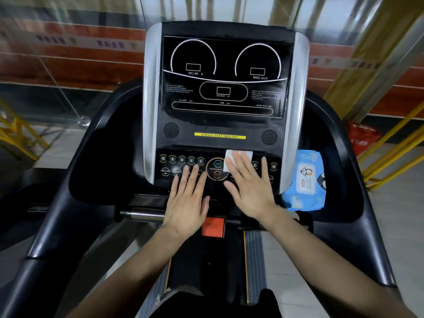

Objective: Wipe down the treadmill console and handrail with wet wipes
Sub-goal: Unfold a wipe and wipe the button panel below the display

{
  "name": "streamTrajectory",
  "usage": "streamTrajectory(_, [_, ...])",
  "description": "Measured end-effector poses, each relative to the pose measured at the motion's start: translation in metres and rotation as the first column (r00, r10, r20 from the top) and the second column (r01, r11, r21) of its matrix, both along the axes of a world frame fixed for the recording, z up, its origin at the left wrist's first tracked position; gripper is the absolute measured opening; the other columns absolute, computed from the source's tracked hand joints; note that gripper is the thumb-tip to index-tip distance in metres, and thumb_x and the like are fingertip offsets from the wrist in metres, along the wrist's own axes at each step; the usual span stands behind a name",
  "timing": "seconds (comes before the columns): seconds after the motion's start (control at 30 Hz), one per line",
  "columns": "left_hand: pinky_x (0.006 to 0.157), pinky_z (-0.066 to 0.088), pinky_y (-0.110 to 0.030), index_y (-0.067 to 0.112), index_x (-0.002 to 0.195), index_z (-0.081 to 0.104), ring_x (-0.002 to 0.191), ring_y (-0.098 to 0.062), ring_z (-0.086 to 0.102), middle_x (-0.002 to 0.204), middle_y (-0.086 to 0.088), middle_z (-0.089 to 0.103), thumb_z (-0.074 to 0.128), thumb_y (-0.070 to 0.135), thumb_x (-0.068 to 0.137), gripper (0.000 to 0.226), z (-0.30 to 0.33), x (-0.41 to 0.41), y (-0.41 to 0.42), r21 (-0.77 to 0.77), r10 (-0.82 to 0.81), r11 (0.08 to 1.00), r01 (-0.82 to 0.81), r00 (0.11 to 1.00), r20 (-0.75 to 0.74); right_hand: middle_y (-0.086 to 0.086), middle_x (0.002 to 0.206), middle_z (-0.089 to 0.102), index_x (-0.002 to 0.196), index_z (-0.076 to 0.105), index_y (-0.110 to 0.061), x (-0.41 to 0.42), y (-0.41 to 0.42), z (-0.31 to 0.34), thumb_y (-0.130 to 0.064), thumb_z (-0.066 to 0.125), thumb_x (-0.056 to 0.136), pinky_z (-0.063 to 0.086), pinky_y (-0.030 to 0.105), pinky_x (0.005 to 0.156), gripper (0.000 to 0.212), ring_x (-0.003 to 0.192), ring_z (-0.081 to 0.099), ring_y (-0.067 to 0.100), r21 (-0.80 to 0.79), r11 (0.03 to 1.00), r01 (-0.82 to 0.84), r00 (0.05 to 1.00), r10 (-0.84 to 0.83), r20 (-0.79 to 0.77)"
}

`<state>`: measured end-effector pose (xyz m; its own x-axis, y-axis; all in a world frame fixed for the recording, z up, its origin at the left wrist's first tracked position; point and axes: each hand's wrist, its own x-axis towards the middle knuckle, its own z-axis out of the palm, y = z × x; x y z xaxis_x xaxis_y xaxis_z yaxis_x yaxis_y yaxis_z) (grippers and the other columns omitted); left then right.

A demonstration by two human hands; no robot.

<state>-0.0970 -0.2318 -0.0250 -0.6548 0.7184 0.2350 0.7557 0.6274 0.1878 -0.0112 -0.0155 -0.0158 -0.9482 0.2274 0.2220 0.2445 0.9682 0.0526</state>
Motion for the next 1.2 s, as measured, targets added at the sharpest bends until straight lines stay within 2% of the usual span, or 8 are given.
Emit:
streamTrajectory(0.17, [0.129, 0.015, -0.055, 0.015, 0.164, 0.022, 0.162, -0.028, -0.003, 0.175, -0.010, 0.008, 0.044, 0.039, 0.105, 0.068, 0.001, -0.013, -0.012, -0.016, -0.030, 0.999, 0.030, 0.999, -0.020, -0.005, 0.174, -0.001, 0.166, 0.014, -0.026, 0.030, -0.021, -0.028, -0.054, 0.024, 0.110, 0.007, 0.065, 0.124, 0.064, 0.160, -0.004, 0.014, -0.028, 0.996, -0.087, 0.995, 0.088, 0.048])
streamTrajectory(0.3, [0.130, 0.014, -0.054, 0.014, 0.164, 0.024, 0.162, -0.029, -0.001, 0.175, -0.010, 0.011, 0.043, 0.038, 0.104, 0.068, 0.004, -0.022, -0.021, -0.017, -0.043, 0.999, 0.043, 0.999, -0.024, -0.007, 0.174, 0.000, 0.166, 0.014, -0.028, 0.008, -0.019, -0.008, -0.055, 0.020, 0.110, 0.003, 0.065, 0.125, 0.063, 0.160, -0.004, 0.012, -0.018, 0.997, -0.070, 0.997, 0.071, 0.044])
streamTrajectory(0.47, [0.129, 0.015, -0.055, 0.013, 0.164, 0.024, 0.162, -0.029, -0.001, 0.174, -0.011, 0.012, 0.044, 0.037, 0.105, 0.067, 0.012, -0.033, -0.028, -0.019, -0.079, 0.997, 0.078, 0.995, -0.059, -0.006, 0.174, -0.004, 0.166, 0.011, -0.027, -0.007, -0.036, -0.004, -0.056, 0.014, 0.109, -0.003, 0.064, 0.125, 0.064, 0.159, -0.011, 0.012, -0.104, 0.994, 0.025, 0.999, -0.021, 0.037])
streamTrajectory(0.67, [0.129, 0.015, -0.055, 0.012, 0.164, 0.022, 0.162, -0.029, -0.003, 0.175, -0.011, 0.009, 0.044, 0.038, 0.106, 0.067, 0.009, -0.048, -0.044, -0.046, -0.079, 0.996, 0.076, 0.994, -0.082, -0.007, 0.174, 0.003, 0.166, 0.016, -0.029, 0.005, -0.046, -0.011, -0.058, 0.016, 0.109, 0.002, 0.065, 0.125, 0.064, 0.160, -0.003, 0.010, -0.068, 0.995, -0.067, 0.995, 0.072, 0.074])
streamTrajectory(0.83, [0.130, 0.013, -0.055, 0.013, 0.164, 0.022, 0.162, -0.030, 0.000, 0.174, -0.012, 0.011, 0.045, 0.038, 0.105, 0.068, 0.007, -0.052, -0.046, -0.030, -0.079, 0.997, 0.077, 0.994, -0.069, -0.005, 0.174, -0.003, 0.166, 0.010, -0.027, -0.025, -0.054, 0.004, -0.059, 0.011, 0.109, -0.007, 0.063, 0.125, 0.066, 0.159, -0.011, 0.011, -0.129, 0.990, 0.054, 0.998, -0.048, 0.047])
streamTrajectory(1.0, [0.128, 0.017, -0.057, 0.011, 0.163, 0.027, 0.162, -0.032, 0.000, 0.174, -0.012, 0.011, 0.043, 0.038, 0.106, 0.065, -0.001, -0.059, -0.055, -0.037, -0.065, 0.997, 0.063, 0.995, -0.069, -0.005, 0.174, 0.004, 0.165, 0.019, -0.026, 0.002, -0.073, -0.019, -0.055, 0.021, 0.109, 0.008, 0.066, 0.124, 0.063, 0.160, -0.001, 0.011, -0.090, 0.995, -0.035, 0.997, 0.041, 0.071])
streamTrajectory(1.07, [0.128, 0.017, -0.057, 0.011, 0.163, 0.027, 0.162, -0.031, -0.001, 0.175, -0.012, 0.010, 0.040, 0.037, 0.106, 0.064, -0.002, -0.065, -0.057, -0.024, -0.056, 0.998, 0.055, 0.996, -0.073, -0.008, 0.174, 0.002, 0.165, 0.017, -0.029, -0.005, -0.069, -0.011, -0.057, 0.018, 0.109, 0.005, 0.065, 0.124, 0.062, 0.160, -0.003, 0.009, -0.076, 0.996, -0.046, 0.995, 0.052, 0.083])
streamTrajectory(1.2, [0.128, 0.017, -0.058, 0.010, 0.163, 0.025, 0.162, -0.031, -0.002, 0.174, -0.012, 0.009, 0.045, 0.035, 0.105, 0.066, 0.001, -0.071, -0.056, 0.009, -0.040, 0.999, 0.041, 0.998, -0.054, -0.011, 0.173, -0.007, 0.166, 0.008, -0.032, -0.041, -0.070, 0.015, -0.059, 0.009, 0.108, -0.011, 0.060, 0.125, 0.064, 0.158, -0.014, 0.006, -0.147, 0.988, 0.037, 0.996, -0.024, 0.085])
